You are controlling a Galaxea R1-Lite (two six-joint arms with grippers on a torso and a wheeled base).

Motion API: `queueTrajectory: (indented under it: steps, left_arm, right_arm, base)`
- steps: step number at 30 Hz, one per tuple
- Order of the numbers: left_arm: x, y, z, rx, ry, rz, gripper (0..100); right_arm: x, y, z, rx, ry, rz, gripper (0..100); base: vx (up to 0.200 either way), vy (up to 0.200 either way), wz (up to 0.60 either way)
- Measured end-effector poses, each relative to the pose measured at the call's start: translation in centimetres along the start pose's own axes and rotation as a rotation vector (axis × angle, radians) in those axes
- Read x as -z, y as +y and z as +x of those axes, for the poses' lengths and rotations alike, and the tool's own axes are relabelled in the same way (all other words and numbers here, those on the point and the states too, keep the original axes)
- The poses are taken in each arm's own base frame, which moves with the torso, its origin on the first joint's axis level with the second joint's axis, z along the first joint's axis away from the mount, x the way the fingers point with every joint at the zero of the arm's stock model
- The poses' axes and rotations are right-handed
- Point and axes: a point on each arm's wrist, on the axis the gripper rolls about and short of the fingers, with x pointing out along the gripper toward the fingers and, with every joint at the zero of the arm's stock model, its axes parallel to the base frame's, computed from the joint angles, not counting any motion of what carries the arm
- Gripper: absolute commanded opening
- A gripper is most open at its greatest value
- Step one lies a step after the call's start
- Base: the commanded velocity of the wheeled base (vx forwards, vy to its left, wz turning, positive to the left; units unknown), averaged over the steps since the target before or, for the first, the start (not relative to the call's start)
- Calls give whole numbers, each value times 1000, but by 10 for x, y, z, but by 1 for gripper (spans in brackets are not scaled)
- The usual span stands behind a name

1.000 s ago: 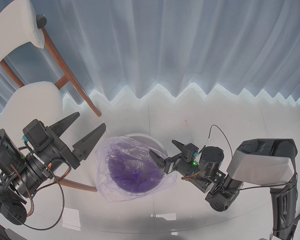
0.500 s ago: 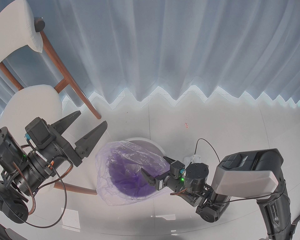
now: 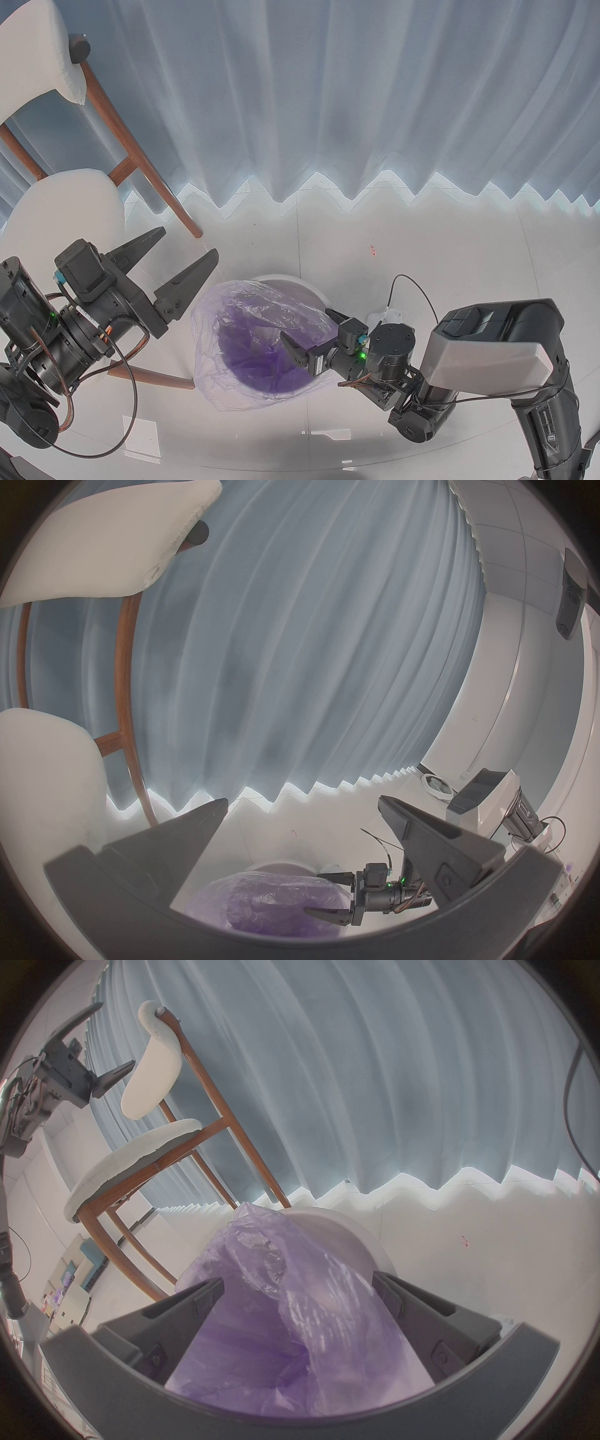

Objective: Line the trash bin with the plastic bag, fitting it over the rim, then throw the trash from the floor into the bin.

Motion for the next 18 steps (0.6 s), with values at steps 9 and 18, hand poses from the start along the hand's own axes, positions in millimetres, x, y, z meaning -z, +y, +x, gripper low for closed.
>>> queueTrajectory:
  steps: [9, 18]
  left_arm:
    - [3, 0, 0, 1, 11, 14, 100]
    - [4, 0, -1, 1, 15, 40, 100]
  right_arm:
    - [-8, 0, 0, 2, -20, 3, 0]
    - [-10, -4, 0, 11, -28, 3, 0]
  base:
    - [0, 0, 0]
    - [0, 0, 0]
